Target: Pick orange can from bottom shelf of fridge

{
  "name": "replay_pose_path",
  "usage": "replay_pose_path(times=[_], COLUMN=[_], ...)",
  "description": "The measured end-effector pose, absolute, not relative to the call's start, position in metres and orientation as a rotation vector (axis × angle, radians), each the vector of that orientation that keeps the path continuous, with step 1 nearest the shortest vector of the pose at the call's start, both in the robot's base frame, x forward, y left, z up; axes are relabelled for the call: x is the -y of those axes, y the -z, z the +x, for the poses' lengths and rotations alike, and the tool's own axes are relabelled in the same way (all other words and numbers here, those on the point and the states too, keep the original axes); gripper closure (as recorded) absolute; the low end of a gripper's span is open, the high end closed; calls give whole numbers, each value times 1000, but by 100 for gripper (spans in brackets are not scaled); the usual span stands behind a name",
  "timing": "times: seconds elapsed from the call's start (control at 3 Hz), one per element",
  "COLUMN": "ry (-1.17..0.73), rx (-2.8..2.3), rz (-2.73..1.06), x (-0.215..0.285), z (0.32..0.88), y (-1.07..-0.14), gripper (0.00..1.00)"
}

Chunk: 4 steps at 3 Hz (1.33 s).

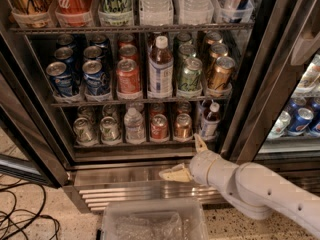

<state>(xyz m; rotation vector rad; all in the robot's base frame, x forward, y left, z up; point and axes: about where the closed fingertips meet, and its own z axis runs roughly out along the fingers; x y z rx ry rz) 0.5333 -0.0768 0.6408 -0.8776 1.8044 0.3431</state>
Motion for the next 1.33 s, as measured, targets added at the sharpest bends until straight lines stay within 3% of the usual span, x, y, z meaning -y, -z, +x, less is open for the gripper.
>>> replay_pose_path(times=[0.67, 1.33], ry=[-224, -167], rx=[-1754, -1679], rz=[-805, -699], x=[68, 68], z=[551, 572], y=[-605, -605], gripper=[0, 35])
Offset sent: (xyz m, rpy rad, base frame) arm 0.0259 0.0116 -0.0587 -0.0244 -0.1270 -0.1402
